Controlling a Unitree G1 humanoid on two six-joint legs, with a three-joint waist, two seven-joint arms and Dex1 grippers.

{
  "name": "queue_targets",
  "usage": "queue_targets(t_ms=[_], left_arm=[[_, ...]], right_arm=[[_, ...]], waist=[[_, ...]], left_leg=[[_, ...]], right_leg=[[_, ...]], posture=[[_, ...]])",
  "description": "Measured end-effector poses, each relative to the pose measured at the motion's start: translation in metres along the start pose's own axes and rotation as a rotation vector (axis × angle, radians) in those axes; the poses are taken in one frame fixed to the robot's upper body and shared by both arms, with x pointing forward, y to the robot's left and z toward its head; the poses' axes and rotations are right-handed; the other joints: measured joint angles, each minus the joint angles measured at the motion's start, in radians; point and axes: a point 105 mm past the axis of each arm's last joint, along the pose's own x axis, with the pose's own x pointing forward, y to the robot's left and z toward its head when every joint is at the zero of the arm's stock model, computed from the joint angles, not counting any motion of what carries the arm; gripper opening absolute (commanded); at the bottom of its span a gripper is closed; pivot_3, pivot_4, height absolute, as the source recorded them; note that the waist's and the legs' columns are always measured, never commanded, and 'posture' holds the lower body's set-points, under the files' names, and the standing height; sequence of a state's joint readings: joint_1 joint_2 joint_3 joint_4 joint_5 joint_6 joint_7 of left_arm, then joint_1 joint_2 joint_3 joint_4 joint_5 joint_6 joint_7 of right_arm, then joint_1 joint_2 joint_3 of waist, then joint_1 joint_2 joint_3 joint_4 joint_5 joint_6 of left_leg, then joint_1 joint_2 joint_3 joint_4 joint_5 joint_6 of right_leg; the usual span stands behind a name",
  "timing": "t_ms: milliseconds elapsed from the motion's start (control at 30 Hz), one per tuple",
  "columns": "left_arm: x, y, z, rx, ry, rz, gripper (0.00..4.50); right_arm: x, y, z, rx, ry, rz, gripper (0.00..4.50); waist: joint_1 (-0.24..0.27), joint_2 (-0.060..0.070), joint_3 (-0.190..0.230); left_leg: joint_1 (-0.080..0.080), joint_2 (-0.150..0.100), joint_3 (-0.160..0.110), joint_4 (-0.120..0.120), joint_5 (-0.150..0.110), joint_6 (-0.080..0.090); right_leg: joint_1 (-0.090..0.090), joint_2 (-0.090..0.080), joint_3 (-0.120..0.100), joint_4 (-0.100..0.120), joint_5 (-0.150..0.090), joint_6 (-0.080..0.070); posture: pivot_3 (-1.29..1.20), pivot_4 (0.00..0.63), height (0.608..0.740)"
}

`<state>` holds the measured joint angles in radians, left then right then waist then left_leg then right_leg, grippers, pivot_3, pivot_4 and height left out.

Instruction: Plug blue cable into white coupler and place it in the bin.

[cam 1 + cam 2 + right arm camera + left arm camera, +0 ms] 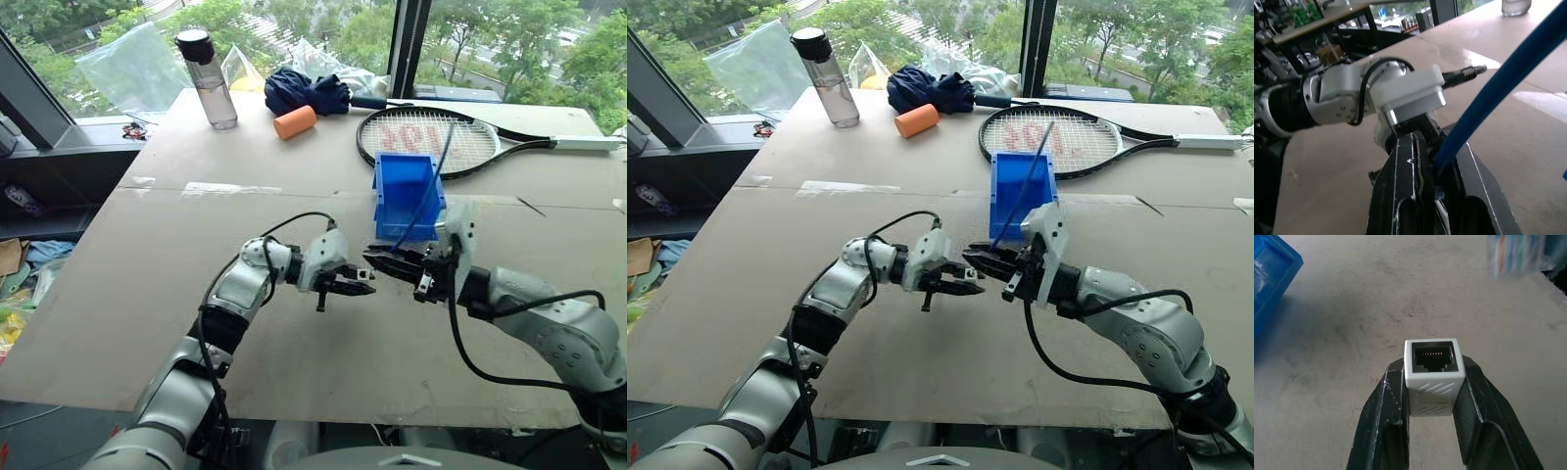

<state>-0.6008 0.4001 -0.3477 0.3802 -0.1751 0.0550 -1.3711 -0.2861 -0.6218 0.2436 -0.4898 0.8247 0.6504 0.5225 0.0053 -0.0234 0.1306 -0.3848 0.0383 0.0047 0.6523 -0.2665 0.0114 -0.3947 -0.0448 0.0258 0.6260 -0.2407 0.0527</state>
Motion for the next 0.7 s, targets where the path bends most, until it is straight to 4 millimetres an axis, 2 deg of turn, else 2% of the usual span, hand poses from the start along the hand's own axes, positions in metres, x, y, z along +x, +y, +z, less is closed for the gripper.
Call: queue_targets(t_ms=[233,700], left_arm=[[0.004,-0.001,-0.009,0.009,0.051,-0.054,0.57],[0.007,-0.005,-0.015,0.002,0.081,-0.087,0.57]], right_arm=[[0.010,-0.011,-0.019,-0.080,0.096,0.058,0.00],[0.021,-0.017,-0.030,-0.181,0.140,0.099,0.00]], waist=[[-0.001,0.000,0.000],[0.000,-0.001,-0.001]], left_leg=[[0.000,0.000,-0.001,0.000,0.000,0.000],[0.002,0.000,-0.001,0.000,0.000,0.000]], right_leg=[[0.000,0.001,0.000,0.000,0.000,0.000],[0.002,0.001,-0.001,0.001,0.000,0.000]], posture=[[0.00,0.150,0.740],[0.00,0.150,0.740]])
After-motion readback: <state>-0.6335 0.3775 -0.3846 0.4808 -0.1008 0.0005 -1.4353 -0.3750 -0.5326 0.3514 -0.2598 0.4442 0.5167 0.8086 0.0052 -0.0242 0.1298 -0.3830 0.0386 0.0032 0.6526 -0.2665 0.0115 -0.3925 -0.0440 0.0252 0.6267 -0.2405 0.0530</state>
